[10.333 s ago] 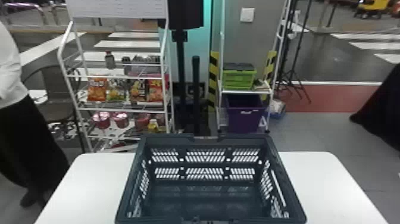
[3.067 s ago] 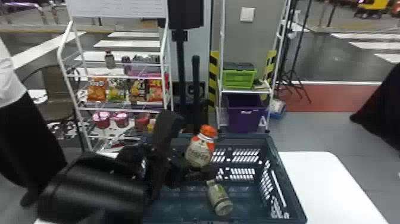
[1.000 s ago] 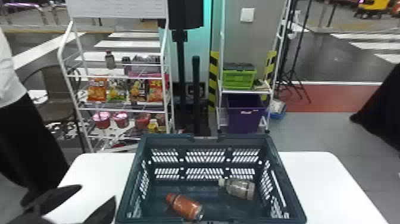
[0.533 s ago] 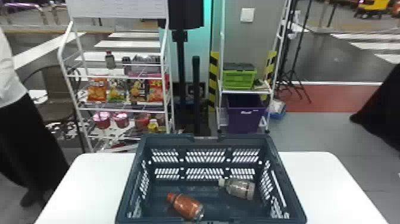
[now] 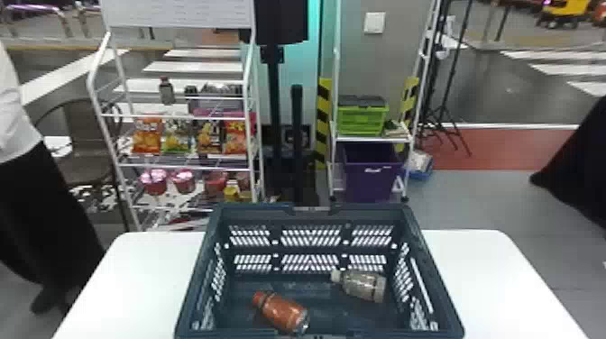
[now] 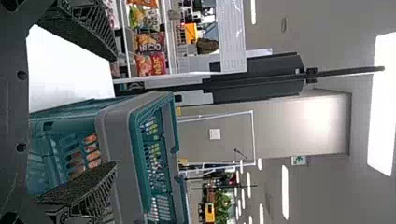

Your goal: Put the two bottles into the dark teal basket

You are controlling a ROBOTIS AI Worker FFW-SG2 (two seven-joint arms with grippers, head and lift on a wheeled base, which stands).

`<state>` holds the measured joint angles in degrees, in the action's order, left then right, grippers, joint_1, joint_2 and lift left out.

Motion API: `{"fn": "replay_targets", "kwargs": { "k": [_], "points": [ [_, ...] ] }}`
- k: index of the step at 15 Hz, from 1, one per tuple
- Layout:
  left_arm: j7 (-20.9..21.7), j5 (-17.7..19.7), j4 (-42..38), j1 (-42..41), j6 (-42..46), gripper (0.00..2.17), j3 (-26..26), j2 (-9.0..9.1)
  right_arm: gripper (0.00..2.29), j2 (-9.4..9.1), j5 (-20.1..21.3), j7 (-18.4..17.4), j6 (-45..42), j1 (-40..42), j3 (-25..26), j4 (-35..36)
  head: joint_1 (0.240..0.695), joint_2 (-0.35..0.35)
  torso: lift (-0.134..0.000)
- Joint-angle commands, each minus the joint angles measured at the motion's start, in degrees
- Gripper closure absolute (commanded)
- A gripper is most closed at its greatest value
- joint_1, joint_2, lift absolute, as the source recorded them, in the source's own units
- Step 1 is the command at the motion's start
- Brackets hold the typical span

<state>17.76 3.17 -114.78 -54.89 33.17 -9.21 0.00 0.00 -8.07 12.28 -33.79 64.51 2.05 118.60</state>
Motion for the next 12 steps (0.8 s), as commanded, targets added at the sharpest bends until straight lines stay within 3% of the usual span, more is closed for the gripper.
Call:
{"fn": "replay_targets", "kwargs": {
  "k": [1, 12],
  "points": [
    [-0.3, -0.2, 0.9, -0.3, 2.6, 0.09, 0.3, 0.15, 0.03, -0.05, 0.3, 0.0, -0.2, 0.2, -0.1, -0.2, 0.499, 0.0, 0.0],
    [-2.6, -3.8, 2.0, -0.9, 4.1, 0.09, 3.9, 0.15, 0.03, -0.05, 0.0, 0.5, -1.1, 0.7, -0.7, -0.3, 0.499, 0.0, 0.0]
  ]
}}
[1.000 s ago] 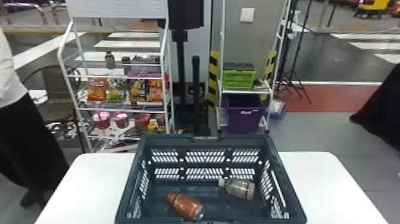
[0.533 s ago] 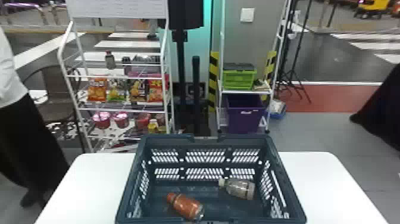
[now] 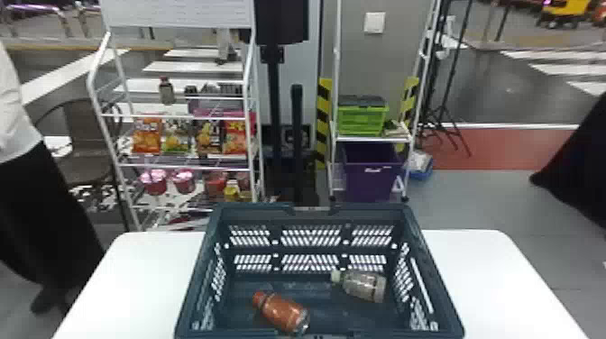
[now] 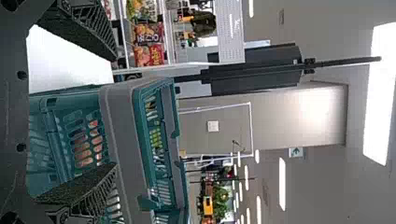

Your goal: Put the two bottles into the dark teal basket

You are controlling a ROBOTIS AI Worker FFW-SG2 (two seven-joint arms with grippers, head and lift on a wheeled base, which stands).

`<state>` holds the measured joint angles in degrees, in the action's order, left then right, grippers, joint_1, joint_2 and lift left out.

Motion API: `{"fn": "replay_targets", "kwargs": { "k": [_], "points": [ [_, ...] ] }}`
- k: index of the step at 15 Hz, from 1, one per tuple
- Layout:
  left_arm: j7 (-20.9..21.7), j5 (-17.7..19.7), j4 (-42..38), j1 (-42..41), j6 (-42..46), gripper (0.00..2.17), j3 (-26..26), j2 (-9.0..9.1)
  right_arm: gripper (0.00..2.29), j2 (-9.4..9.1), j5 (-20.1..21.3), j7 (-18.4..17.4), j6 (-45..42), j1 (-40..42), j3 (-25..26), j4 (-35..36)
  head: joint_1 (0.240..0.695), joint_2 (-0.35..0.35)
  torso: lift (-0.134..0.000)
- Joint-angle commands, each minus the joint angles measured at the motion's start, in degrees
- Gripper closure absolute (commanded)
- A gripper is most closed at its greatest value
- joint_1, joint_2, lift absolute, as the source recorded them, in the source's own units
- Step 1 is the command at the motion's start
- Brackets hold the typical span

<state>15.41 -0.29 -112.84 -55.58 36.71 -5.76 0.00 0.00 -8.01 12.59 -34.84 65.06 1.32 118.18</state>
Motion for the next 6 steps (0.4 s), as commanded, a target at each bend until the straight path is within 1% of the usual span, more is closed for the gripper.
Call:
{"fn": "replay_targets", "kwargs": {
  "k": [1, 6],
  "points": [
    [-0.8, -0.6, 0.1, -0.3, 0.6, 0.09, 0.9, 0.15, 0.03, -0.05, -0.1, 0.3, 0.0, 0.2, 0.1, 0.1, 0.499, 0.0, 0.0],
    [-2.1, -0.2, -1.0, -1.1, 0.6, 0.09, 0.9, 0.15, 0.03, 0.09, 0.1, 0.4, 0.4, 0.3, 0.0, 0.5, 0.499, 0.0, 0.0]
  ]
}}
